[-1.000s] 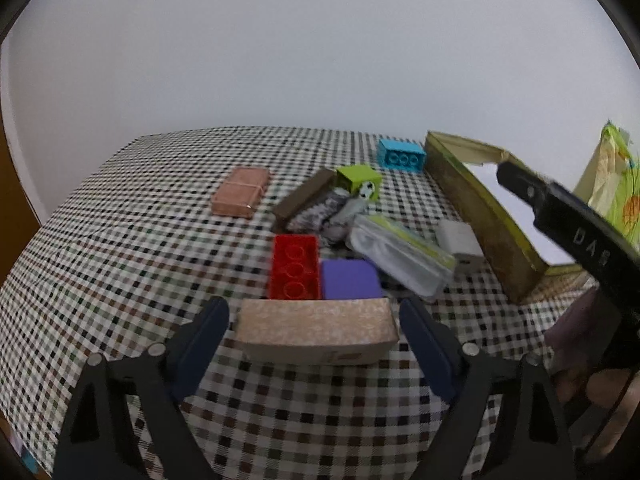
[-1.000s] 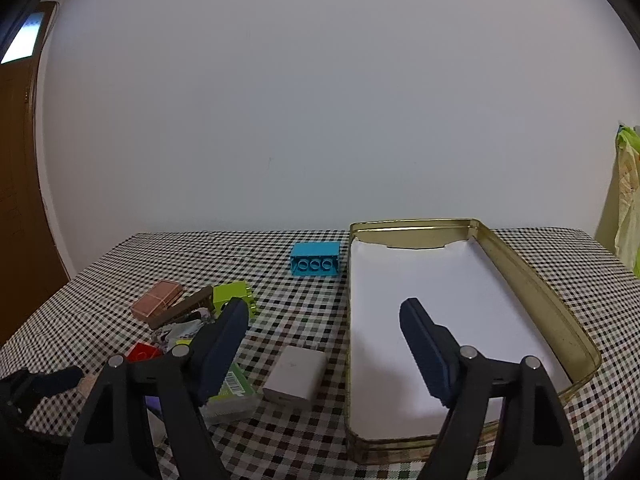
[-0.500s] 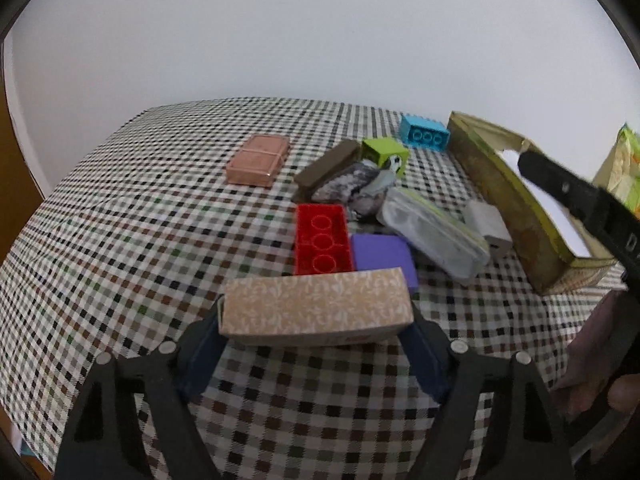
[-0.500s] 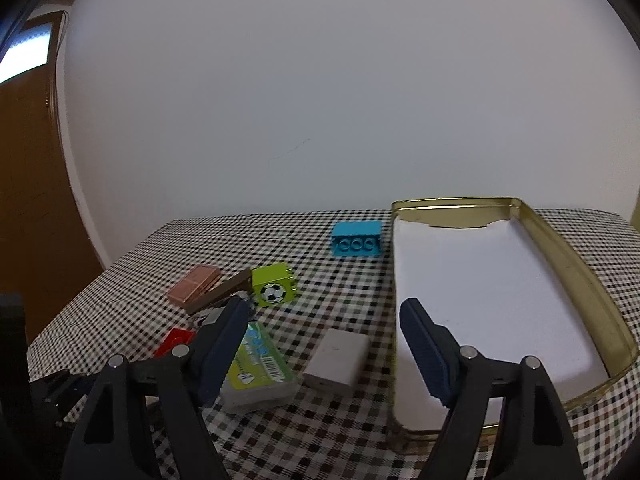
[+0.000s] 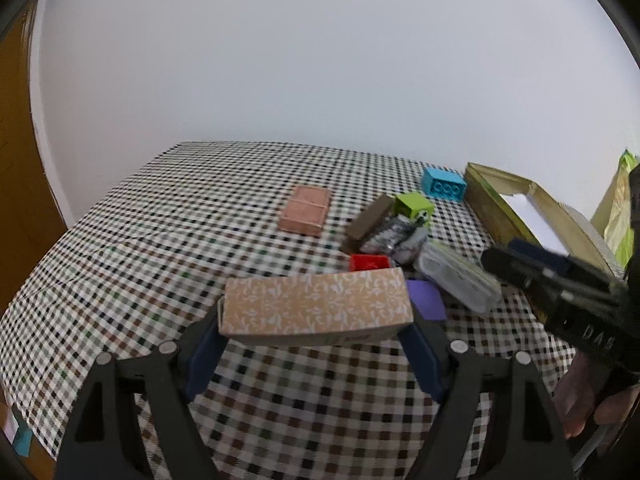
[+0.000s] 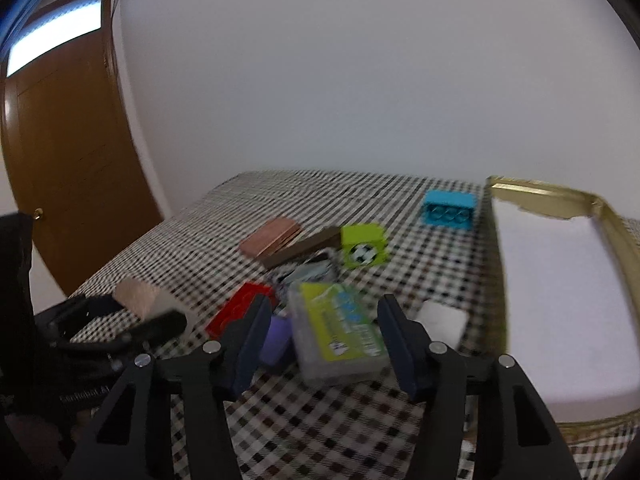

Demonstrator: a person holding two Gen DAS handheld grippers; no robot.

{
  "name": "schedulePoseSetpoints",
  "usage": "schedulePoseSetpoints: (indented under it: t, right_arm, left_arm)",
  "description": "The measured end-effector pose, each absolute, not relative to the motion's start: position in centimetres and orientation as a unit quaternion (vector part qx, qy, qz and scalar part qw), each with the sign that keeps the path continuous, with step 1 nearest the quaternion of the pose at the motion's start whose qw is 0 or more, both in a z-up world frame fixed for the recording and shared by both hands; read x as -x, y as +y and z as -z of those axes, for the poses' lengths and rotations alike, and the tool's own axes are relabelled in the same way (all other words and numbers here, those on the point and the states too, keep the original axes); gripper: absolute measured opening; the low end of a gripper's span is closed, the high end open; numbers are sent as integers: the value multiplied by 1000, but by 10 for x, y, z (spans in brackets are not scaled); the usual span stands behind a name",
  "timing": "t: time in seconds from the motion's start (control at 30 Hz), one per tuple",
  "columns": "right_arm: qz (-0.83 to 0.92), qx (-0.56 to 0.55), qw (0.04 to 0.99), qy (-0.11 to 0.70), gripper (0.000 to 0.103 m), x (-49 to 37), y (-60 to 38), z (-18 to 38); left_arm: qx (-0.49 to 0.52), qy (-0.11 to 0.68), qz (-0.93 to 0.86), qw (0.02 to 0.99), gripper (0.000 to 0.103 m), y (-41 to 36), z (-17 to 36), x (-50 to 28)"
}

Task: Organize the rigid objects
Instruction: 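Grasp the green toothpick case with the right gripper while the left holds the beige box, then carry both held items into the gold tin tray and open both grippers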

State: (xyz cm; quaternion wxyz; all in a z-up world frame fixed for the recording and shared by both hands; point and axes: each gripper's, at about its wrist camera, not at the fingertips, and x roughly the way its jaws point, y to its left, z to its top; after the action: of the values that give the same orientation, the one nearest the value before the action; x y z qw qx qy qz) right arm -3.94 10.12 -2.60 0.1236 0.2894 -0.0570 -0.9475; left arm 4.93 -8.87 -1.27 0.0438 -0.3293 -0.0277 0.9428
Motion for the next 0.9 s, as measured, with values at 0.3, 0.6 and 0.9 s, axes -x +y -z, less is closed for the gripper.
schedulePoseSetpoints:
  t: [0.3,0.6,0.9]
  right_arm:
    - [925,-351,137,-49,58,67,94,41]
    - [899,-407,145,-77,60,91,102,53]
    - [905,-386,164,-67,57,66,113,43]
  left_arm:
    - [329,-43,-943,33,80,-100,8,-54]
    - [331,-43,-942,30,80,-101,8,-50]
    - [337,-40,-939,49,80,-99,9,-41]
